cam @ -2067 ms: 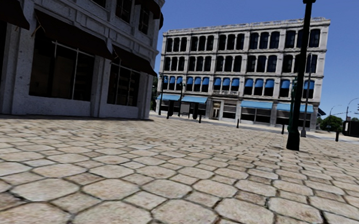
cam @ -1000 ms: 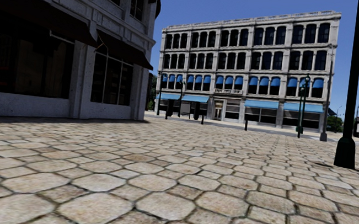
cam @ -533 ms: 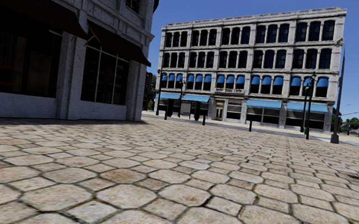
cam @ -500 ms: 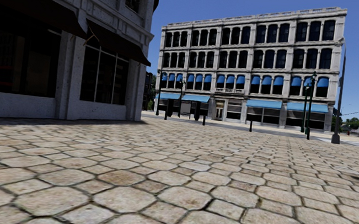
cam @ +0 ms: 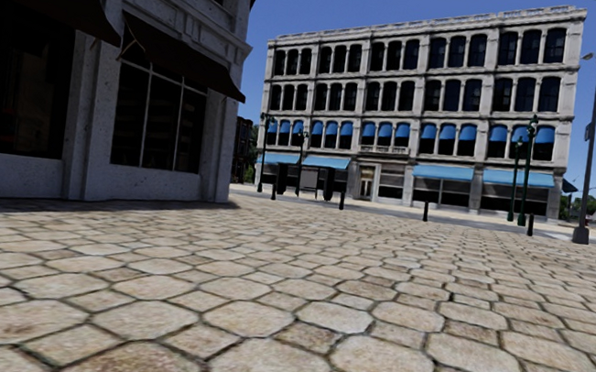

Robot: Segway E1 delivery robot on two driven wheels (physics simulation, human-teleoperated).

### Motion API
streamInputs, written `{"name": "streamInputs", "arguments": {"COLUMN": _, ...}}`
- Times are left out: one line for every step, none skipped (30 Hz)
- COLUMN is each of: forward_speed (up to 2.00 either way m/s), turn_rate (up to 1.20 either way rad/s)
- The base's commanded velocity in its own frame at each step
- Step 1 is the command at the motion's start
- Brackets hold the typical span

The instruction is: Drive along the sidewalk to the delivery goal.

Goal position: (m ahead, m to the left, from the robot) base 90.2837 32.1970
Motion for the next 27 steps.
{"name": "streamInputs", "arguments": {"forward_speed": 2.0, "turn_rate": 0.0}}
{"name": "streamInputs", "arguments": {"forward_speed": 2.0, "turn_rate": 0.0}}
{"name": "streamInputs", "arguments": {"forward_speed": 2.0, "turn_rate": 0.0}}
{"name": "streamInputs", "arguments": {"forward_speed": 2.0, "turn_rate": 0.0}}
{"name": "streamInputs", "arguments": {"forward_speed": 2.0, "turn_rate": 0.0}}
{"name": "streamInputs", "arguments": {"forward_speed": 2.0, "turn_rate": 0.0}}
{"name": "streamInputs", "arguments": {"forward_speed": 2.0, "turn_rate": 0.0}}
{"name": "streamInputs", "arguments": {"forward_speed": 2.0, "turn_rate": 0.0}}
{"name": "streamInputs", "arguments": {"forward_speed": 2.0, "turn_rate": 0.0}}
{"name": "streamInputs", "arguments": {"forward_speed": 2.0, "turn_rate": 0.0}}
{"name": "streamInputs", "arguments": {"forward_speed": 2.0, "turn_rate": 0.0}}
{"name": "streamInputs", "arguments": {"forward_speed": 2.0, "turn_rate": 0.0}}
{"name": "streamInputs", "arguments": {"forward_speed": 2.0, "turn_rate": 0.0}}
{"name": "streamInputs", "arguments": {"forward_speed": 2.0, "turn_rate": 0.0}}
{"name": "streamInputs", "arguments": {"forward_speed": 2.0, "turn_rate": 0.0}}
{"name": "streamInputs", "arguments": {"forward_speed": 2.0, "turn_rate": 0.0}}
{"name": "streamInputs", "arguments": {"forward_speed": 2.0, "turn_rate": 0.0}}
{"name": "streamInputs", "arguments": {"forward_speed": 2.0, "turn_rate": 0.0}}
{"name": "streamInputs", "arguments": {"forward_speed": 2.0, "turn_rate": 0.0}}
{"name": "streamInputs", "arguments": {"forward_speed": 2.0, "turn_rate": 0.0}}
{"name": "streamInputs", "arguments": {"forward_speed": 2.0, "turn_rate": 0.0}}
{"name": "streamInputs", "arguments": {"forward_speed": 2.0, "turn_rate": 0.0}}
{"name": "streamInputs", "arguments": {"forward_speed": 2.0, "turn_rate": 0.0}}
{"name": "streamInputs", "arguments": {"forward_speed": 2.0, "turn_rate": 0.0}}
{"name": "streamInputs", "arguments": {"forward_speed": 2.0, "turn_rate": 0.0}}
{"name": "streamInputs", "arguments": {"forward_speed": 2.0, "turn_rate": 0.0}}
{"name": "streamInputs", "arguments": {"forward_speed": 2.0, "turn_rate": 0.0}}
